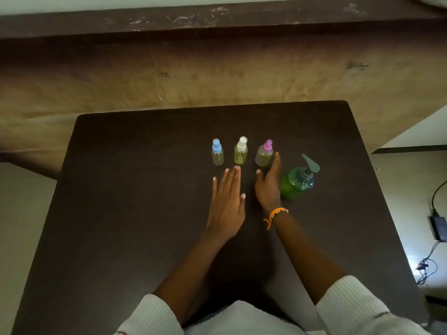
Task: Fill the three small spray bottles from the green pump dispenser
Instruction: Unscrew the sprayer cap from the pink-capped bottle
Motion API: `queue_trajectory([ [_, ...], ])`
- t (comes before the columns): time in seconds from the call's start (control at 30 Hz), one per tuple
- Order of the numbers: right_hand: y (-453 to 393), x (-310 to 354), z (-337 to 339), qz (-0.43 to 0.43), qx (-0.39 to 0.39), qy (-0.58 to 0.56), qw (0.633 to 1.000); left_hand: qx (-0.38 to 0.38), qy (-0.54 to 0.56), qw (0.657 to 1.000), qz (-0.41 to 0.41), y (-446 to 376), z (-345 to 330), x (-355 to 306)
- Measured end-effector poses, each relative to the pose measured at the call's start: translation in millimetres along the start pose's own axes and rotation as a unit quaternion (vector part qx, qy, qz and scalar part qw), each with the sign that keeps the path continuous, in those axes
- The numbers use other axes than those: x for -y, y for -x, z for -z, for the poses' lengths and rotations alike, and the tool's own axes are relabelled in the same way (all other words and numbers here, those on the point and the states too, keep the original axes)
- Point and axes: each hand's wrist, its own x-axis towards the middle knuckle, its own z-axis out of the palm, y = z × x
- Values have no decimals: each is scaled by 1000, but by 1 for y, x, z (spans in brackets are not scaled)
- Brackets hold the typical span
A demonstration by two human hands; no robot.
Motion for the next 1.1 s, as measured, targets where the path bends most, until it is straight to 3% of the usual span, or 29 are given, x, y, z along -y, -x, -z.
queue_trajectory([
  [0.37,-25,8,-10,19,-67,6,998,6,70,997,28,-6,5,9],
  [0.57,39,7,-3,68,-2,-16,998,44,246,964,87,-8,19,-2],
  [0.77,95,20,21,101,51,-7,994,114,378,915,85,4,39,-11],
  [0.87,100,34,39,86,80,-14,993,73,392,913,91,9,46,-19],
  [0.97,105,54,55,68,45,-97,992,4,384,920,82,16,57,-25],
  [1.1,109,88,51,25,5,-149,988,-91,278,956,34,28,69,-38],
])
